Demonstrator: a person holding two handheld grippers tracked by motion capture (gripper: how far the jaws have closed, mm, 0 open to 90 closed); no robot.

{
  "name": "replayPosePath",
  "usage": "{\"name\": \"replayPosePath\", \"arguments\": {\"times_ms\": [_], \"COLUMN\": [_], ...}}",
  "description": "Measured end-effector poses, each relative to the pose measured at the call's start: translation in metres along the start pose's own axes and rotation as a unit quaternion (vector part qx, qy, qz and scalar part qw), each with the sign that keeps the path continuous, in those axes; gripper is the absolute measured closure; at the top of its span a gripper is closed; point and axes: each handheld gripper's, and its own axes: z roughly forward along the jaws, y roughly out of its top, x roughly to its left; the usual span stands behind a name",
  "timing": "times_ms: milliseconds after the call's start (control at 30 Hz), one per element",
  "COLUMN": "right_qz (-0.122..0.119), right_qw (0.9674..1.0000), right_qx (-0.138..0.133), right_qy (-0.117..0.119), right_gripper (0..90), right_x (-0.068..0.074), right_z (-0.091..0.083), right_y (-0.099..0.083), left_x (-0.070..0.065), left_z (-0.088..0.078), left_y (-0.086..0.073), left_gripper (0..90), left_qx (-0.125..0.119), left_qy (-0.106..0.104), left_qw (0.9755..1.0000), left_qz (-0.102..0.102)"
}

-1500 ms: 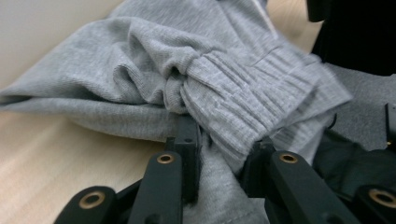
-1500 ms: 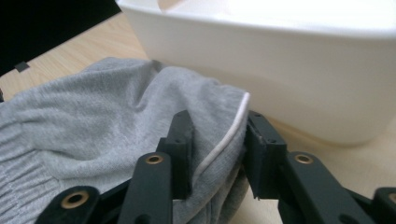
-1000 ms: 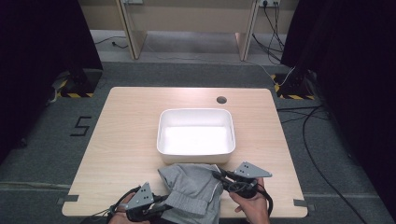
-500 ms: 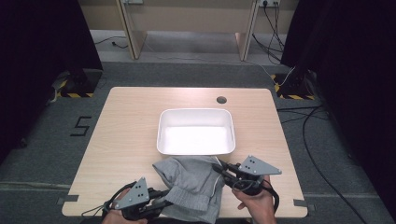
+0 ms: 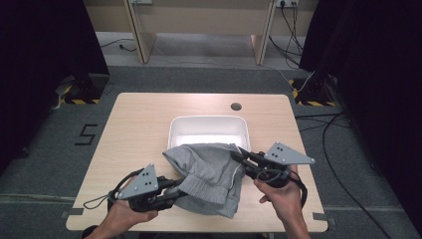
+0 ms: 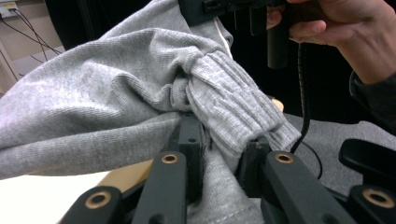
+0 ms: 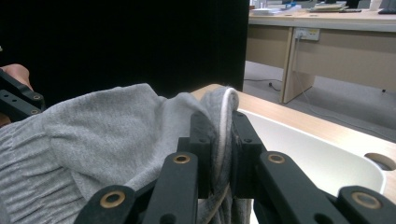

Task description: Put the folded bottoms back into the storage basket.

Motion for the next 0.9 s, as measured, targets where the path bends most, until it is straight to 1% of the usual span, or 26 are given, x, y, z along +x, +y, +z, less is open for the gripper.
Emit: {"name": "replayPosePath", "arguments": {"times_ms": [33, 67, 200, 367, 467, 500, 533, 567, 600, 633, 667, 733, 800, 900], "right_qz": [0.001, -0.003, 0.001, -0.002, -0.006, -0.008, -0.003, -0.007, -0.003, -0.005, -0.001, -0.006, 0.0, 0.004], "right_qw": [1.0, 1.0, 0.9999, 0.9999, 0.9998, 0.9998, 0.9998, 0.9997, 0.9997, 0.9997, 0.9996, 0.9995, 0.9993, 0.9992], "right_qx": [0.001, 0.001, 0.0, 0.001, 0.001, 0.005, 0.007, 0.006, 0.009, 0.008, 0.012, 0.012, 0.019, 0.024], "right_qy": [-0.002, -0.006, -0.01, -0.014, -0.016, -0.019, -0.019, -0.02, -0.021, -0.024, -0.025, -0.029, -0.03, -0.031], "right_gripper": [82.6, 82.7, 82.8, 82.9, 83.0, 83.0, 83.1, 83.0, 83.1, 83.1, 83.0, 83.1, 83.1, 83.1], "right_x": [-0.002, -0.005, -0.013, -0.021, -0.025, -0.027, -0.029, -0.031, -0.032, -0.034, -0.036, -0.042, -0.047, -0.054], "right_z": [0.001, 0.002, 0.009, 0.018, 0.025, 0.026, 0.029, 0.031, 0.033, 0.035, 0.037, 0.042, 0.048, 0.056], "right_y": [0.004, 0.006, 0.018, 0.034, 0.043, 0.045, 0.049, 0.05, 0.052, 0.054, 0.056, 0.059, 0.062, 0.067], "left_x": [0.002, 0.005, 0.016, 0.029, 0.037, 0.04, 0.042, 0.044, 0.047, 0.05, 0.052, 0.06, 0.065, 0.075], "left_z": [0.001, 0.003, 0.008, 0.014, 0.017, 0.018, 0.019, 0.02, 0.021, 0.022, 0.023, 0.026, 0.029, 0.037], "left_y": [0.002, 0.006, 0.017, 0.029, 0.035, 0.038, 0.04, 0.042, 0.043, 0.045, 0.046, 0.048, 0.051, 0.056], "left_gripper": [75.3, 75.4, 75.4, 75.4, 75.4, 75.4, 75.4, 75.4, 75.4, 75.4, 75.4, 75.4, 75.4, 75.3], "left_qx": [0.0, 0.001, 0.007, 0.008, 0.008, 0.008, 0.009, 0.01, 0.011, 0.011, 0.012, 0.013, 0.016, 0.018], "left_qy": [0.002, 0.006, 0.01, 0.015, 0.014, 0.014, 0.016, 0.019, 0.022, 0.024, 0.025, 0.026, 0.028, 0.029], "left_qw": [1.0, 1.0, 0.9999, 0.9998, 0.9998, 0.9998, 0.9997, 0.9997, 0.9996, 0.9995, 0.9994, 0.9992, 0.9991, 0.9987], "left_qz": [0.0, 0.002, 0.002, -0.006, -0.011, -0.014, -0.014, -0.014, -0.014, -0.017, -0.019, -0.026, -0.028, -0.038]}}
